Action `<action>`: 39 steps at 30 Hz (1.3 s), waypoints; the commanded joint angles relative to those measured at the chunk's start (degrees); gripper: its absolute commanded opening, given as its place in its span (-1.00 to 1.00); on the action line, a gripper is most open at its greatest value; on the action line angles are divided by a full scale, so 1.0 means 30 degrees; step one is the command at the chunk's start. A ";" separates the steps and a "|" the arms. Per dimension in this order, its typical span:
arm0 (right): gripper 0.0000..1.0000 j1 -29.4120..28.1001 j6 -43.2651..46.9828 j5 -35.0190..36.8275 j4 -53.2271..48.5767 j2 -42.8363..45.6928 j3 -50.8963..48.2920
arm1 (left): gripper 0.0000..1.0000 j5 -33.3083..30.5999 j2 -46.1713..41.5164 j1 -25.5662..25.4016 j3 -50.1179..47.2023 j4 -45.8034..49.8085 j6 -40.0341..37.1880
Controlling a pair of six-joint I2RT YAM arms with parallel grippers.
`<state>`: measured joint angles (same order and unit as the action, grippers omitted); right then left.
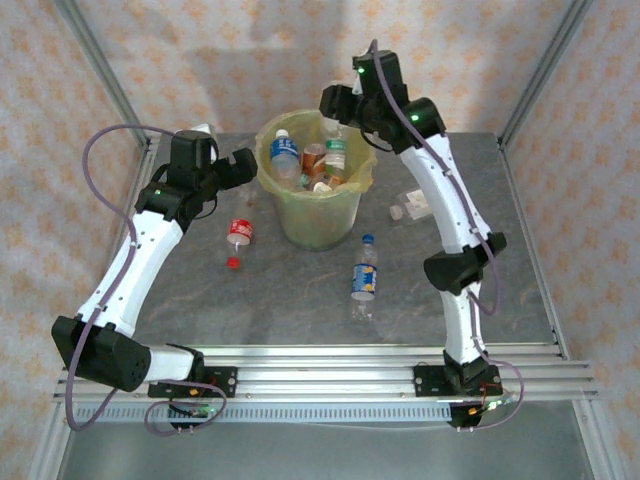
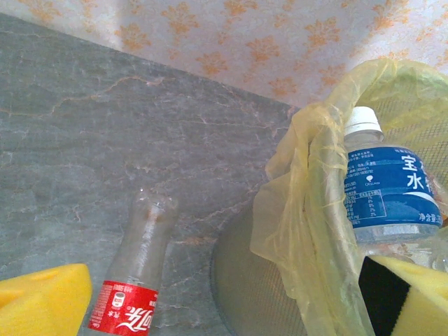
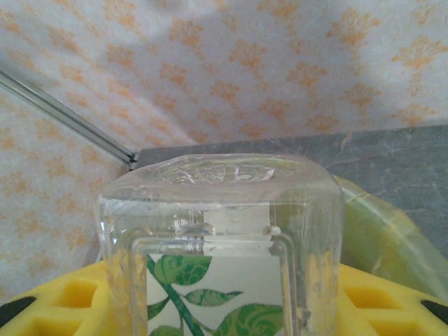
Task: Put the plastic bottles in the bin
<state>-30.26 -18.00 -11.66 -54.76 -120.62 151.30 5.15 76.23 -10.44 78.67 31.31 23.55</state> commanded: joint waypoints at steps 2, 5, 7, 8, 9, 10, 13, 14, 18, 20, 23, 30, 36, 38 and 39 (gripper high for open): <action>-0.05 -0.0326 -0.0353 -0.0204 0.0555 -0.0801 0.0607 | 1.00 -0.0016 -0.0476 0.0092 -0.0150 -0.0066 -0.0072; -0.05 -0.0514 -0.0431 -0.0372 0.0526 -0.1286 0.0608 | 1.00 0.0012 -0.0462 0.0081 -0.0120 -0.0095 -0.0064; -0.05 -0.0650 -0.0482 -0.0520 0.0530 -0.1571 0.0624 | 1.00 0.0020 -0.0442 0.0099 -0.0105 -0.0095 -0.0055; -0.05 -0.0721 -0.0493 -0.0613 0.0515 -0.1684 0.0630 | 1.00 0.0004 -0.0416 0.0084 -0.0116 -0.0095 -0.0043; -0.05 -0.0803 -0.0496 -0.0725 0.0486 -0.1843 0.0655 | 1.00 0.0006 -0.0390 0.0080 -0.0099 -0.0095 -0.0028; -0.05 -0.0882 -0.0505 -0.0784 0.0446 -0.1949 0.0666 | 1.00 0.0013 -0.0367 0.0081 -0.0110 -0.0095 -0.0028; -0.05 -0.1170 -0.0458 -0.0859 0.0089 -0.2265 0.0688 | 1.00 0.0013 -0.0331 0.0080 -0.0121 -0.0095 0.0002; -0.04 -0.1234 -0.0458 -0.0835 -0.0090 -0.2331 0.0688 | 1.00 0.0013 -0.0298 0.0085 -0.0112 -0.0095 0.0028; -0.03 -0.1481 -0.0296 -0.0389 -0.0986 -0.2555 0.0710 | 1.00 0.0042 -0.0323 0.0080 -0.0105 -0.0095 0.0031; 0.00 -0.1615 -0.0165 -0.0094 -0.1447 -0.2619 0.0688 | 1.00 0.0020 -0.0351 0.0088 -0.0121 -0.0095 0.0058; 0.06 -0.1791 0.0087 0.0523 -0.2195 -0.2676 0.0688 | 1.00 -0.0016 -0.0360 0.0081 -0.0117 -0.0099 0.0065; 0.36 -0.2038 0.0540 0.1155 -0.3153 -0.2919 0.0688 | 1.00 0.0141 -0.0199 0.0081 -0.0224 -0.0234 0.0235; 0.63 -0.2101 0.0716 0.1505 -0.3220 -0.2637 0.0802 | 1.00 0.0073 -0.0138 0.0081 -0.0268 -0.0227 0.0280; 0.64 -0.2101 0.0769 0.1670 -0.3191 -0.2410 0.0805 | 1.00 0.0056 -0.0184 0.0080 -0.0268 -0.0183 0.0265; 0.64 -0.2101 0.0793 0.1712 -0.3165 -0.2298 0.0806 | 1.00 0.0042 -0.0176 0.0081 -0.0268 -0.0183 0.0265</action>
<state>-36.23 -16.60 -8.75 -63.11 -128.92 151.68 5.50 76.23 -10.44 78.56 31.27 23.99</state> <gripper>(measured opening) 0.822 0.999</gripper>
